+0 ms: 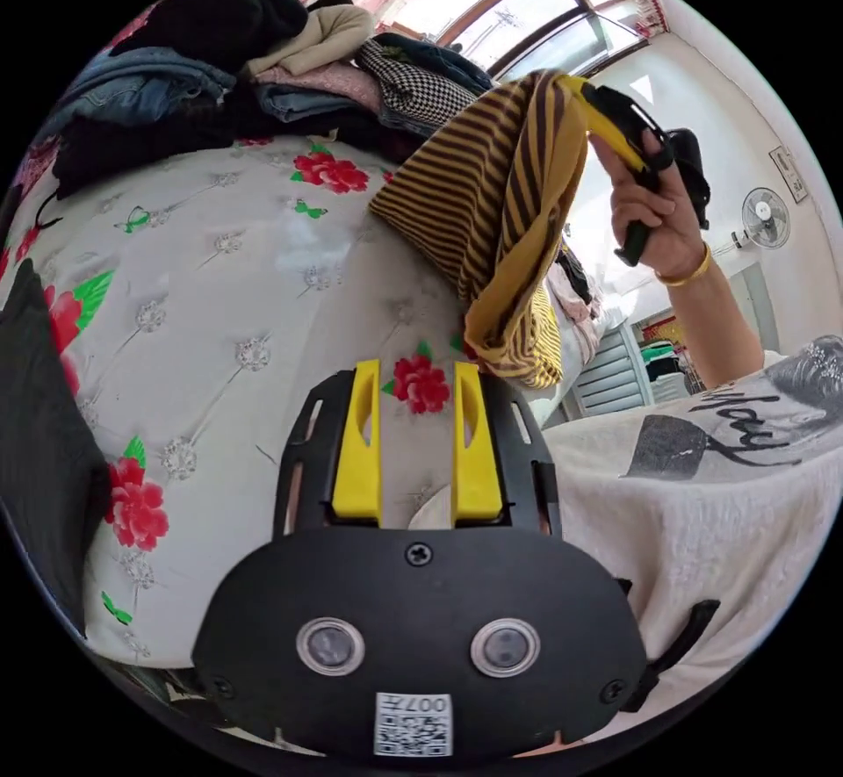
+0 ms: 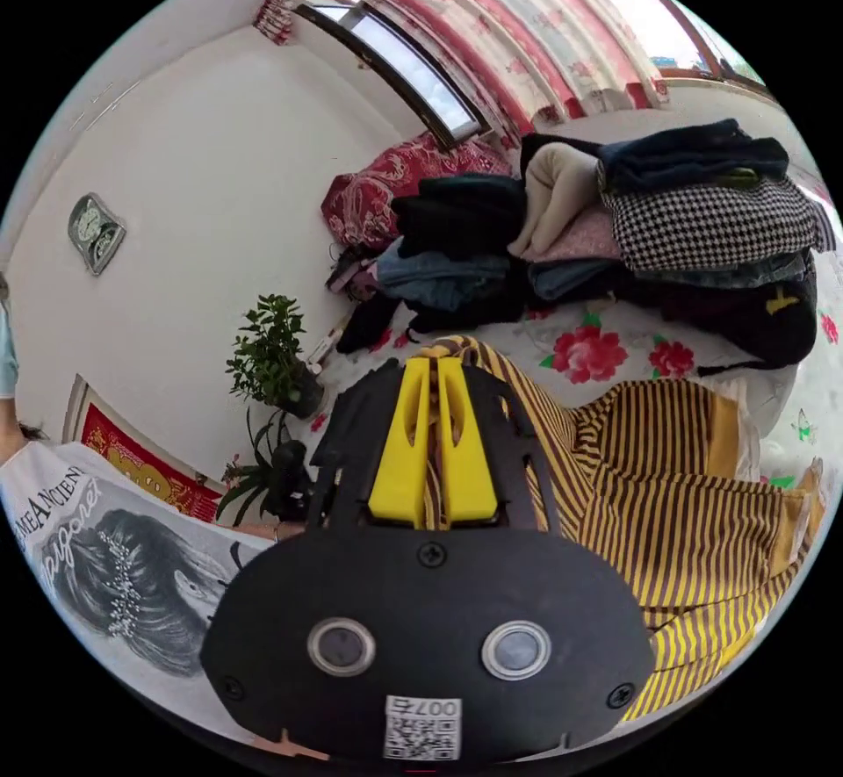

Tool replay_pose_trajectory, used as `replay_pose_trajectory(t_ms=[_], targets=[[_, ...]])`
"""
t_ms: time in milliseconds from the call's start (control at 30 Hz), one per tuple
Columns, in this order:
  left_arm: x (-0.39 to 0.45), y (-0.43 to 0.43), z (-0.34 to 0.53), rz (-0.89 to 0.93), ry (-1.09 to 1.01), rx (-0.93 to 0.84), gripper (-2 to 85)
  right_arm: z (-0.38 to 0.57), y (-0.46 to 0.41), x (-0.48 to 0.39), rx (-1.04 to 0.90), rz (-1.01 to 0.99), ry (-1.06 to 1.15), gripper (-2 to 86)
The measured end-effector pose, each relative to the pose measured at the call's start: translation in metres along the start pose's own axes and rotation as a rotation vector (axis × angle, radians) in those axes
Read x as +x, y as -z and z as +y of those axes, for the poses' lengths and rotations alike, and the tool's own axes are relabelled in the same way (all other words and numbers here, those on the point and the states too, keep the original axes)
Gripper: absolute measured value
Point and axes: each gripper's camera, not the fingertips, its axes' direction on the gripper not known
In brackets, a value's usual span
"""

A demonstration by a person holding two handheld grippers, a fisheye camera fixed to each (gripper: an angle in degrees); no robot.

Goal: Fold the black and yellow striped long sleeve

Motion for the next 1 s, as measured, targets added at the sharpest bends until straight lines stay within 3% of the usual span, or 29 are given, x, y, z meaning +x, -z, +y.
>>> replay_pose_trajectory(t_ms=[233, 300, 367, 400, 567, 1000], targets=[[0.111, -0.068, -0.051, 0.139, -0.273, -0.089, 17.2, 0.027, 0.151, -0.070, 0.412, -0.035, 0.104, -0.1], [0.143, -0.096, -0.062, 0.127, -0.332, -0.149, 14.2, 0.043, 0.177, -0.086, 0.480, -0.027, 0.115, -0.2], [0.179, -0.126, -0.070, 0.086, -0.388, -0.219, 2.9, 0.063, 0.210, -0.109, 0.548, -0.026, 0.137, -0.2], [0.186, -0.127, -0.072, 0.068, -0.398, -0.216, 2.4, 0.068, 0.220, -0.116, 0.564, -0.019, 0.148, -0.2], [0.208, -0.068, -0.068, 0.194, -0.447, -0.019, 0.3, 0.113, 0.313, -0.167, 0.751, 0.132, 0.243, -0.2], [0.229, 0.197, 0.002, 0.108, -0.452, 0.619, -0.2, 0.170, 0.412, -0.259, 0.936, 0.256, 0.462, -0.2]])
